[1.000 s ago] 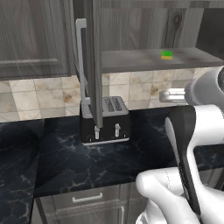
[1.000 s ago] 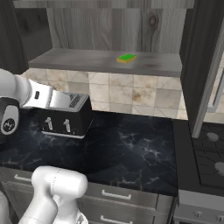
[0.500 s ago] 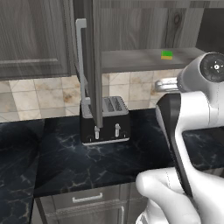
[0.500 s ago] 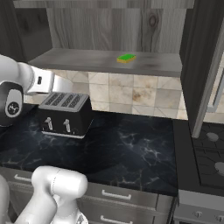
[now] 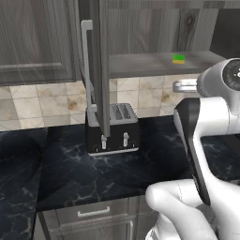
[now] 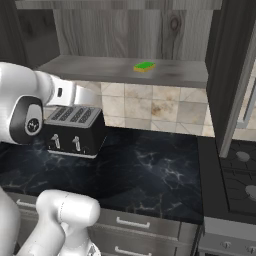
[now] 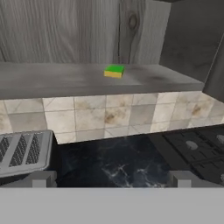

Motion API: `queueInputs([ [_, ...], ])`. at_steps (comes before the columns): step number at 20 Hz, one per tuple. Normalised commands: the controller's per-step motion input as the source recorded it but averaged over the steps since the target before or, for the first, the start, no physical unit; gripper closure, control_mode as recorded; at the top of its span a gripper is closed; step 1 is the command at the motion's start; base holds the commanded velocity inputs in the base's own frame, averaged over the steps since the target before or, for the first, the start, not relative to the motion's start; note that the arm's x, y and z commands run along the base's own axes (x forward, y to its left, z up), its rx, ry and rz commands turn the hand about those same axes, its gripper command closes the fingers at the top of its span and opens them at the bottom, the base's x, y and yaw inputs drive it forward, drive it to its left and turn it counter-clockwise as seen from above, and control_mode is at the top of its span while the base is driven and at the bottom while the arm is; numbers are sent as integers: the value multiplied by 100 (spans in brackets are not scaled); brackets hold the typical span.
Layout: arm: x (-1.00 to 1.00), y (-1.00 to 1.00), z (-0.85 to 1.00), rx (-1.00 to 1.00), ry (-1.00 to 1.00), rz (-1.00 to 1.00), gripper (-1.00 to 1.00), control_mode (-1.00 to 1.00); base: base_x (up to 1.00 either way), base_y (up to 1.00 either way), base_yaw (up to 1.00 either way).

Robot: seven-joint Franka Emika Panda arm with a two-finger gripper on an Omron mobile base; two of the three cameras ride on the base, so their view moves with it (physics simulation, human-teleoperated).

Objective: Locate and retrieve the dish brush and sponge from the cabinet. Place them next to the sink.

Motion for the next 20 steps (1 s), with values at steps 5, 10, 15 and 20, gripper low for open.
queueInputs([
  [5,9,-11,2,0,-6,-11,-100,-100,0,0,0],
  [10,14,-4,14,2,0,-14,-100,-100,0,0,0],
  [15,14,-8,18,6,0,-7,-100,-100,0,0,0],
  [20,30,-14,0,5,0,0,-100,-100,0,0,0],
])
